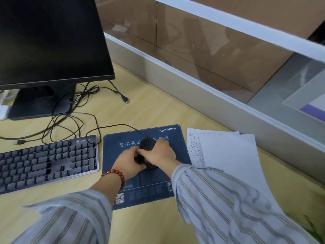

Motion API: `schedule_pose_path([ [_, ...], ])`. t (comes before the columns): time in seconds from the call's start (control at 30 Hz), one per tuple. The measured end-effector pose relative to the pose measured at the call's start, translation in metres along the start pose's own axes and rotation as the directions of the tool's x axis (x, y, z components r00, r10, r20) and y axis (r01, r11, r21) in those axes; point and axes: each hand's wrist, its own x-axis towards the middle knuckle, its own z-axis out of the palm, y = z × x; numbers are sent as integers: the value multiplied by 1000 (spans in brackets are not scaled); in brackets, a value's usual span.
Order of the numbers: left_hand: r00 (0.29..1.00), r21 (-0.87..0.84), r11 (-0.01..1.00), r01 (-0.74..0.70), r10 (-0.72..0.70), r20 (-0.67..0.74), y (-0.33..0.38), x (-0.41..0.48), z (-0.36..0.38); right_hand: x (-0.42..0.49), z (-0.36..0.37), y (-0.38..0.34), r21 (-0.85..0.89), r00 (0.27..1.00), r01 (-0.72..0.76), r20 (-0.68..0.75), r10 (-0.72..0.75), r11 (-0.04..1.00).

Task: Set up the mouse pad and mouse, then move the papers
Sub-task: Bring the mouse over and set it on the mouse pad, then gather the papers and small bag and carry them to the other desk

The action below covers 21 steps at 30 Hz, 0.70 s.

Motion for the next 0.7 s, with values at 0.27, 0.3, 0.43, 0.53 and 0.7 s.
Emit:
schedule_pose_path([
  [0.27,980,-61,994,-96,84,-180,51,5,-41,10,-101,70,129,992,91,-104,-77,987],
  [0.3,977,-75,990,-122,106,-183,64,5,-37,10,-116,87,142,990,54,-133,-35,988],
  [0.43,978,-98,975,-198,190,-81,111,5,6,5,-164,162,154,958,-126,-236,161,980],
  [0.53,981,-111,977,-181,187,47,131,6,45,-1,-180,210,90,920,-313,-219,326,945],
  [0.7,973,-155,986,-65,97,210,153,7,95,-7,-182,262,118,816,-542,-164,555,832],
])
